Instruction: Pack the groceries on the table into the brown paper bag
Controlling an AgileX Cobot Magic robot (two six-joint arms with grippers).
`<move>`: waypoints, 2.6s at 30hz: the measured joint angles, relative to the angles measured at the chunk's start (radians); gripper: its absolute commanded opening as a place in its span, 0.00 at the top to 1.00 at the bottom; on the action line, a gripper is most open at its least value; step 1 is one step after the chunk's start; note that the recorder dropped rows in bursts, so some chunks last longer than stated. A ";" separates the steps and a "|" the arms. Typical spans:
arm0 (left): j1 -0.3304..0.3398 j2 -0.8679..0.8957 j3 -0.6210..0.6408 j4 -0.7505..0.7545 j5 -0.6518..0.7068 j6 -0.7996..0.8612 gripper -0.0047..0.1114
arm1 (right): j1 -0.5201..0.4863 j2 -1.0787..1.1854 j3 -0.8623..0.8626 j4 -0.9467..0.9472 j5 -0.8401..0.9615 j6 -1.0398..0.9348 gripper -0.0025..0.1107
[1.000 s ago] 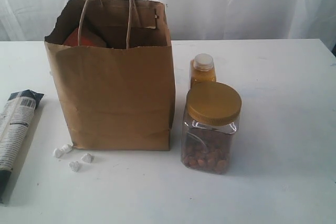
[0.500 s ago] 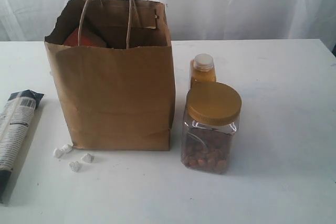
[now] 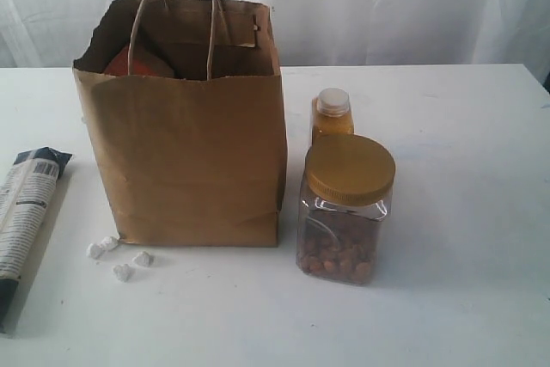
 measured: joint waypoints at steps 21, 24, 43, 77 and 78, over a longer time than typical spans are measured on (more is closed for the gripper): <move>0.000 0.000 0.000 0.000 0.000 0.000 0.96 | 0.000 0.854 -0.179 -1.949 0.826 0.292 0.98; 0.000 0.000 0.000 0.000 0.000 0.000 0.96 | 0.000 0.931 -0.167 -1.867 0.908 0.080 0.98; 0.000 0.000 0.000 0.005 0.000 0.000 0.96 | 0.342 1.018 -0.615 -0.243 1.776 -1.383 0.98; 0.000 0.000 0.000 0.007 0.000 0.000 0.96 | 1.098 1.561 -0.655 -0.771 1.139 -0.687 0.98; 0.000 0.000 0.000 0.007 0.000 0.000 0.96 | 1.100 1.566 -0.655 -0.856 1.175 -0.601 0.98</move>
